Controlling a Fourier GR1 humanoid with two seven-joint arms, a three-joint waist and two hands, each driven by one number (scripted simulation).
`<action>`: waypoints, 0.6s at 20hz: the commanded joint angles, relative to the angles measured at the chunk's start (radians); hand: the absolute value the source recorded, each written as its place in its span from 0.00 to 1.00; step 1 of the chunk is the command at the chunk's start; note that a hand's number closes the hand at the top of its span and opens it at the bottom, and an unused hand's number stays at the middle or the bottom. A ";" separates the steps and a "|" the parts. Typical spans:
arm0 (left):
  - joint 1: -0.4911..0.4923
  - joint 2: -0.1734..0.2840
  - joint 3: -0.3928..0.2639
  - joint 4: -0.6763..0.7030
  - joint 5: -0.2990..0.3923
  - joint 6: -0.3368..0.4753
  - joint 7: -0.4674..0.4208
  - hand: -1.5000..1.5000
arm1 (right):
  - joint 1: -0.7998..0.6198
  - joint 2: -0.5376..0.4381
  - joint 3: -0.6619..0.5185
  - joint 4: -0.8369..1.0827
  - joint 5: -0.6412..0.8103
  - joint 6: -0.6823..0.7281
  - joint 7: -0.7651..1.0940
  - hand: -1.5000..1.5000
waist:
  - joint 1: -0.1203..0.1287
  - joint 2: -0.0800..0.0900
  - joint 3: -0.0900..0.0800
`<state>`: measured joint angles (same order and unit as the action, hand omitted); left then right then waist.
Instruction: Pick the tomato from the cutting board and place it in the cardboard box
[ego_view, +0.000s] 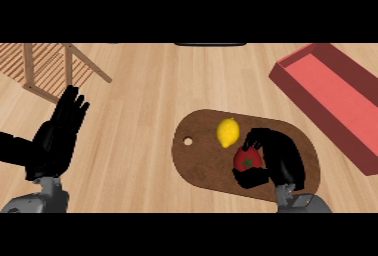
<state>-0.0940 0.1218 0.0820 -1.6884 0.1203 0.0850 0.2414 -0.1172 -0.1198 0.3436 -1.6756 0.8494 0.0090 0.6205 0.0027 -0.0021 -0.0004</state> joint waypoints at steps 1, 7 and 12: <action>-0.028 -0.007 -0.007 0.019 0.000 0.001 0.003 0.50 | -0.048 -0.071 0.203 -0.045 0.063 0.115 -0.152 1.00 | 0.012 -0.001 -0.001; 0.012 -0.013 -0.007 -0.013 -0.003 0.005 -0.006 0.50 | -0.078 -0.133 0.420 -0.210 0.162 0.207 -0.253 1.00 | -0.001 -0.004 0.000; -0.049 -0.010 0.005 0.029 -0.025 0.031 0.000 0.50 | -0.023 -0.190 0.490 -0.450 0.225 0.303 -0.217 1.00 | -0.011 -0.001 0.000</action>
<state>-0.1057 0.1043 0.0710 -1.6746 0.0983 0.1050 0.2338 -0.1638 -0.2793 0.7804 -1.9743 1.0346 0.2452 0.3913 -0.0016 -0.0050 -0.0008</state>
